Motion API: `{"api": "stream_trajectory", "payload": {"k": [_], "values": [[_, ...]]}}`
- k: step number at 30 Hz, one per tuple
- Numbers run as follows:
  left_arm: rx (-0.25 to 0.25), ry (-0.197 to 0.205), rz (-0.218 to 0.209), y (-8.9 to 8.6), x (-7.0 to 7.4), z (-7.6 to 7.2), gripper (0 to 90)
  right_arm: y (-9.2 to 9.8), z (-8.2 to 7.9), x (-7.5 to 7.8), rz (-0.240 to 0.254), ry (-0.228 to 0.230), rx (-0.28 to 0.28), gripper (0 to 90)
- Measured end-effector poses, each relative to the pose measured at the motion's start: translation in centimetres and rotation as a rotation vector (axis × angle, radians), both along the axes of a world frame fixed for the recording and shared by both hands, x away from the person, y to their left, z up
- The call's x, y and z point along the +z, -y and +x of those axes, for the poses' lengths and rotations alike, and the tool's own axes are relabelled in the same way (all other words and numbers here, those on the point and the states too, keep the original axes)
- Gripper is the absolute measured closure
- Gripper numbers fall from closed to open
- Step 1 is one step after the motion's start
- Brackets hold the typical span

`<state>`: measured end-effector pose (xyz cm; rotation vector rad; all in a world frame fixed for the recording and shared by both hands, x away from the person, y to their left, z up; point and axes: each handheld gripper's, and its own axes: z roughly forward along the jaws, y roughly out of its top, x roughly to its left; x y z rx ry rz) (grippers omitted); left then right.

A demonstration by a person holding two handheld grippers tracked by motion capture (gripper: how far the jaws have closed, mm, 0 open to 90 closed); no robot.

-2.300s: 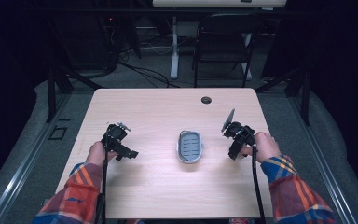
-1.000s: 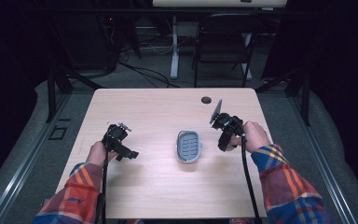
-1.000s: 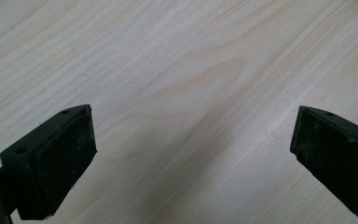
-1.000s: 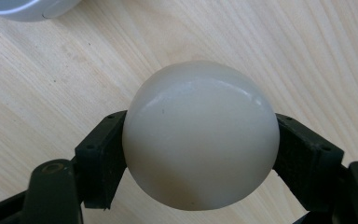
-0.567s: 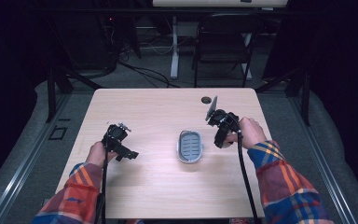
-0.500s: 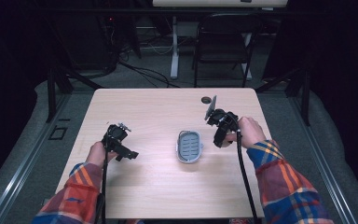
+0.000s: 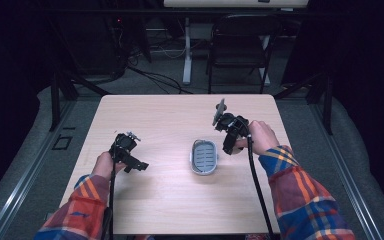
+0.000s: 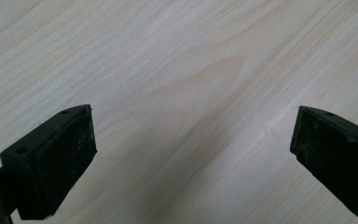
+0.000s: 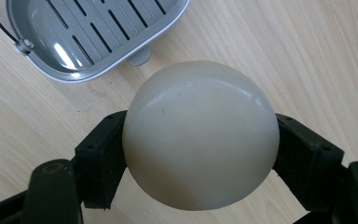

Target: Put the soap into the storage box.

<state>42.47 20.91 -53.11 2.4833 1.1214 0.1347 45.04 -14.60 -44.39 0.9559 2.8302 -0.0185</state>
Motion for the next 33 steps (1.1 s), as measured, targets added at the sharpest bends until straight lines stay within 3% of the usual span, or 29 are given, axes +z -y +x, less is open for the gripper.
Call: {"api": "stream_trajectory", "payload": {"k": [33], "values": [[-0.001, 0.001, -0.003, 0.0, 0.0, 0.0, 0.1, -6.0, 0.8, -1.4, 0.045, -0.017, 0.100, 24.2]]}}
